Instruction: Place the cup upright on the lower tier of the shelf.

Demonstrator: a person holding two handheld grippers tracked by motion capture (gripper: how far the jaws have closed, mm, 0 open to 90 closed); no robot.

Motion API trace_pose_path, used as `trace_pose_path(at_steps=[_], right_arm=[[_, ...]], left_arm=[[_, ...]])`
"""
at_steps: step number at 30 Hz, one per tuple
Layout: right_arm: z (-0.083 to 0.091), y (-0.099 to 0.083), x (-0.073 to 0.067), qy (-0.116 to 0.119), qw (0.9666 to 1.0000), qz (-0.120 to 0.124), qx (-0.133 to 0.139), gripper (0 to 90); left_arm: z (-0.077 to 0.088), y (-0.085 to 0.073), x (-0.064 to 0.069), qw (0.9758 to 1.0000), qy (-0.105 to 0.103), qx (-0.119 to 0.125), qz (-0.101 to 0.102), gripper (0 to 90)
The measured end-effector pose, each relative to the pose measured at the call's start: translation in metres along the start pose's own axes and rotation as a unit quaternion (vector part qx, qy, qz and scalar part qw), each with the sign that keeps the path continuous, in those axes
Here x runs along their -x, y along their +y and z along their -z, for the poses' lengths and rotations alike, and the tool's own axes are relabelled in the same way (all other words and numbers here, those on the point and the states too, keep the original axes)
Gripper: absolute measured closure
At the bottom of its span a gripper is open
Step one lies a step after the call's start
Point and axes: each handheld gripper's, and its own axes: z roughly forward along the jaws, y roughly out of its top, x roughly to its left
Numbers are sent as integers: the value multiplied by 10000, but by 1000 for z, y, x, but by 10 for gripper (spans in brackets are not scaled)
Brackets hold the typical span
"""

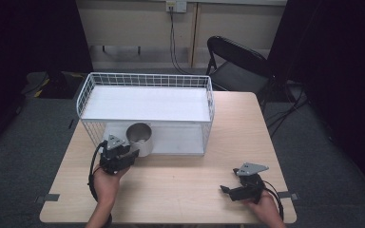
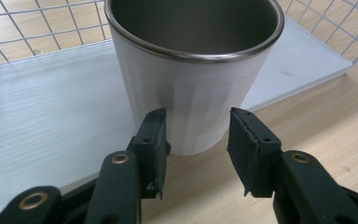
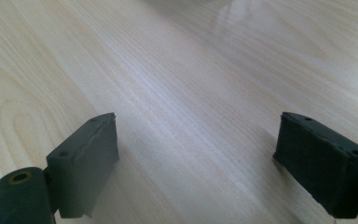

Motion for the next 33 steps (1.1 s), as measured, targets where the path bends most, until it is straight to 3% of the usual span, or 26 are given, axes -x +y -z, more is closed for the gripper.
trace_pose_path(at_steps=[16, 33], right_arm=[[0, 0, 0, -1, 10000, -1, -1, 122], [0, 0, 0, 1, 10000, -1, 0, 122]], left_arm=[[-4, 4, 9, 9997, -234, 39, -110, 720], [-15, 10, 10, 9999, -152, 12, -57, 724]])
